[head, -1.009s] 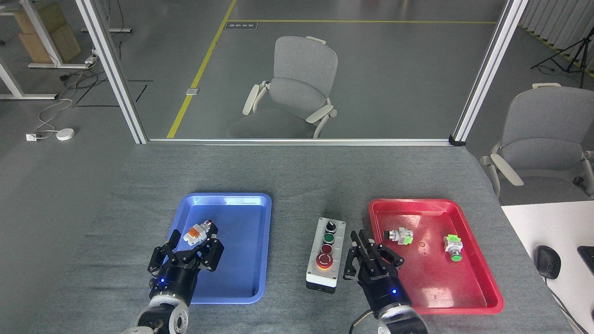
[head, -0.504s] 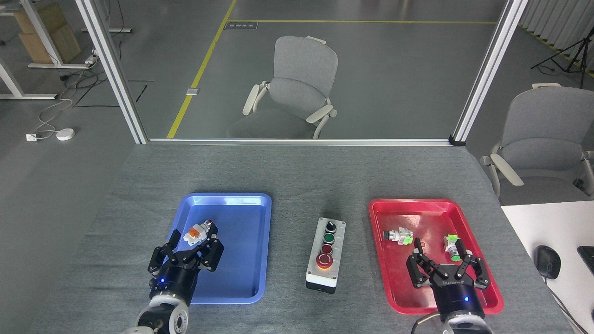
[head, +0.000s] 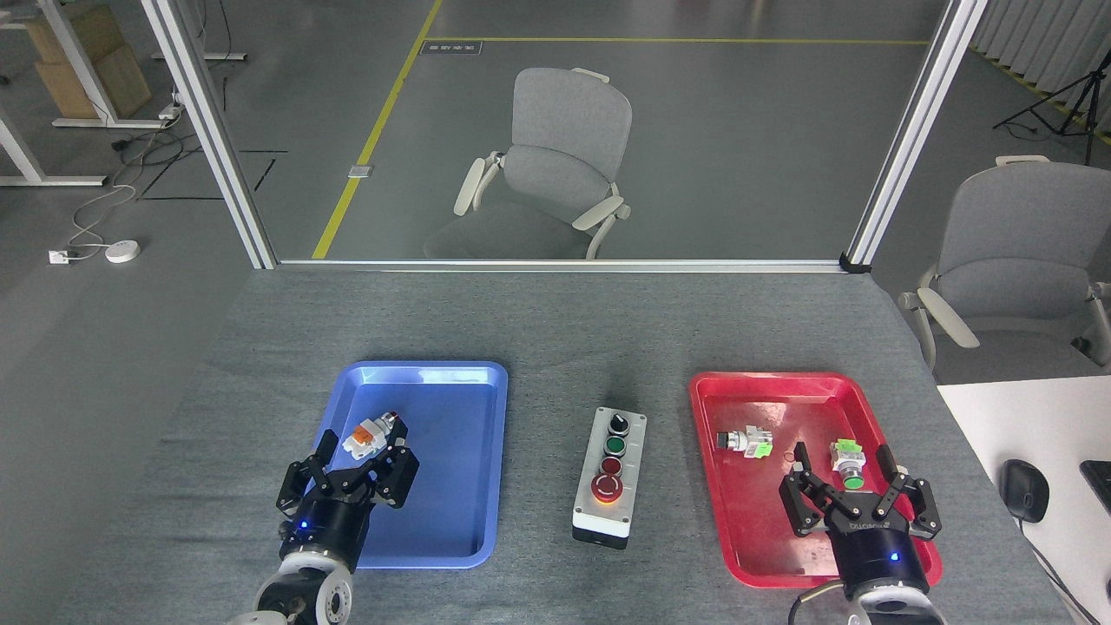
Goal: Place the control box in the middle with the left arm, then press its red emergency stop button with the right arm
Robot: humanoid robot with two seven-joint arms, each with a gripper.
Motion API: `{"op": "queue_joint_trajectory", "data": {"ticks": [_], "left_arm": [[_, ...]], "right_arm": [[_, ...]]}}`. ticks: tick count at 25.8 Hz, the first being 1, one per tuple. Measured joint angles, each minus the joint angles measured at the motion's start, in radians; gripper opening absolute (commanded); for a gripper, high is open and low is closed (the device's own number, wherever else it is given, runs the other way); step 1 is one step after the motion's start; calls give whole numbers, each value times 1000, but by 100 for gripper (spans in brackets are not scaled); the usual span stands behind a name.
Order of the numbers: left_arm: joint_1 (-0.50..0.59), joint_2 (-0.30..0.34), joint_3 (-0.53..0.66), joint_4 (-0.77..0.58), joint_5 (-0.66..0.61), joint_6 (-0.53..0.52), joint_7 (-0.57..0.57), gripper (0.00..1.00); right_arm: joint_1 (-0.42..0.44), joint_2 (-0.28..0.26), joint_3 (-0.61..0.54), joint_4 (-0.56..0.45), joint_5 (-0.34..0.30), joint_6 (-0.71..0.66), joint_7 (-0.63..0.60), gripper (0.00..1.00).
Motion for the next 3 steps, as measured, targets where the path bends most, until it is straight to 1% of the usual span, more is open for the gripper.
{"op": "queue_joint_trajectory", "data": {"ticks": [3], "left_arm": [[0,0,0,0,0,0,0,99]], "right_arm": [[-1,-3,0,0,0,0,1,98]]}}
